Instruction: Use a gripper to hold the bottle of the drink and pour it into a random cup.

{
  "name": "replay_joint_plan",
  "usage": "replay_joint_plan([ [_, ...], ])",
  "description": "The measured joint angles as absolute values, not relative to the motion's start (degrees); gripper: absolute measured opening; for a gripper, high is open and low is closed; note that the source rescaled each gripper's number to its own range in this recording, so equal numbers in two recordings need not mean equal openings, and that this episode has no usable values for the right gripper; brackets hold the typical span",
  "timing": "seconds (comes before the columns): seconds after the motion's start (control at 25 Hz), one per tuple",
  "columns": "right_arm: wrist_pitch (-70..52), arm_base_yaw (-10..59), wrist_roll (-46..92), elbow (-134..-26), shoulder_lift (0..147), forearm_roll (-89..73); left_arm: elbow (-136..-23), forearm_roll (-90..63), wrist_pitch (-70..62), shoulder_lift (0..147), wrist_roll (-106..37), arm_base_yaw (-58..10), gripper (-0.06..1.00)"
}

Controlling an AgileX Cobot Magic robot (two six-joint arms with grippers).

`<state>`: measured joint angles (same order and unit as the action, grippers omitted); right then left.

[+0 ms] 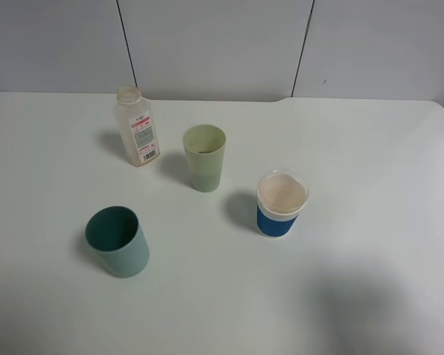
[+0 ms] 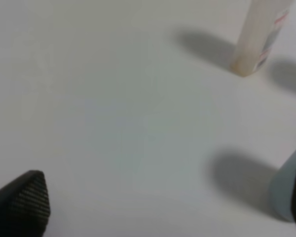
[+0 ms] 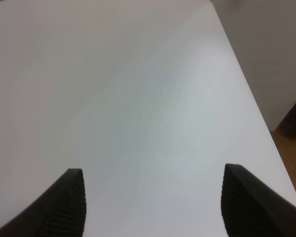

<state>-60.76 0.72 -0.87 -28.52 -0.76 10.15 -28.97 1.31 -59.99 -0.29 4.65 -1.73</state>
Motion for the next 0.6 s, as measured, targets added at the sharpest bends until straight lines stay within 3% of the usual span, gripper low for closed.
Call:
replay_joint_plan([
  [0.6, -60.8, 0.7, -0.9, -28.5, -0.8, 10.2, -29.0, 1.3, -60.0, -0.3, 4.6, -1.7, 1.00],
])
